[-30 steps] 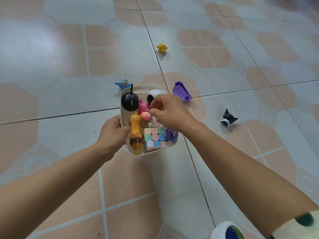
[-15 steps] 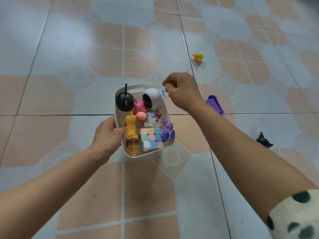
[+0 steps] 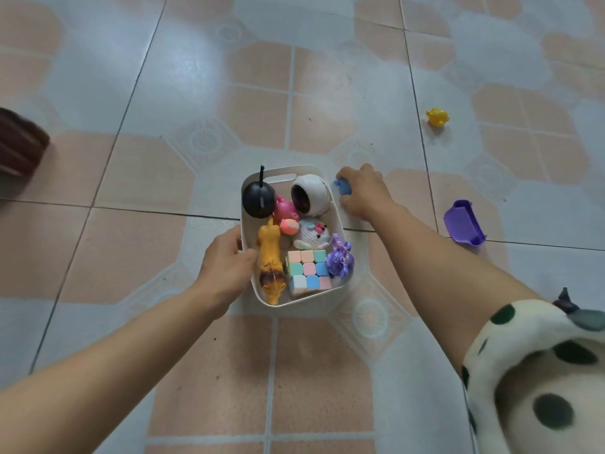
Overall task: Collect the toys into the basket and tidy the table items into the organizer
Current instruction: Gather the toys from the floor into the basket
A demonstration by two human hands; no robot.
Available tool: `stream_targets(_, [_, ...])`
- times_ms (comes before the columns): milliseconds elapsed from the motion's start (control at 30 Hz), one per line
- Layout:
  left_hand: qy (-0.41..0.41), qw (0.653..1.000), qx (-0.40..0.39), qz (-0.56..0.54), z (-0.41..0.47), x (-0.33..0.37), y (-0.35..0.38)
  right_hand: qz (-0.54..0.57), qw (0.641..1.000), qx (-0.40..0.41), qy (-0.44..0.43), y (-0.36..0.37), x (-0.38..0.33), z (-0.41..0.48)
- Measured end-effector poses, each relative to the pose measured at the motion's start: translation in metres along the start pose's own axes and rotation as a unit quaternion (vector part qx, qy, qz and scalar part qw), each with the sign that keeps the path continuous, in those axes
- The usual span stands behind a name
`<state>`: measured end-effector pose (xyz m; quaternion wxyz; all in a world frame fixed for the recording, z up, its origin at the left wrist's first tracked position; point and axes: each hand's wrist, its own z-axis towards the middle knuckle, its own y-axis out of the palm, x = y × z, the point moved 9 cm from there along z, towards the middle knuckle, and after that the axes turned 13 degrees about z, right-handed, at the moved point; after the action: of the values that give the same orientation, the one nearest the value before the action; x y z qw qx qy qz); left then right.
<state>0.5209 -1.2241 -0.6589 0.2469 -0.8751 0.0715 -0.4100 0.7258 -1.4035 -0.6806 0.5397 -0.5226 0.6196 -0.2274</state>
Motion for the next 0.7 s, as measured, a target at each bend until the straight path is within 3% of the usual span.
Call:
stream_targets(100, [0.000, 1.000, -0.001, -0.003, 0.001, -0.001, 0.001, 0.044, 0.998, 0.031, -0.018, -0.013, -0.008, -0.010])
stream_targets(267, [0.011, 1.000, -0.002, -0.003, -0.001, 0.005, 0.005, 0.211, 0.970, 0.100, -0.067, -0.059, -0.033, -0.049])
stream_targets(433, [0.028, 1.000, -0.007, -0.001, -0.009, 0.014, 0.014, 0.239, 0.962, 0.010, -0.132, -0.070, -0.073, -0.104])
stream_targets(567, [0.043, 0.999, -0.014, -0.004, -0.019, 0.022, 0.023, 0.239, 0.964, 0.026, -0.111, -0.072, -0.077, -0.119])
stream_targets(700, [0.057, 0.998, -0.023, 0.002, -0.029, 0.029, 0.031, 0.319, 0.944, 0.051, -0.072, -0.080, -0.071, -0.119])
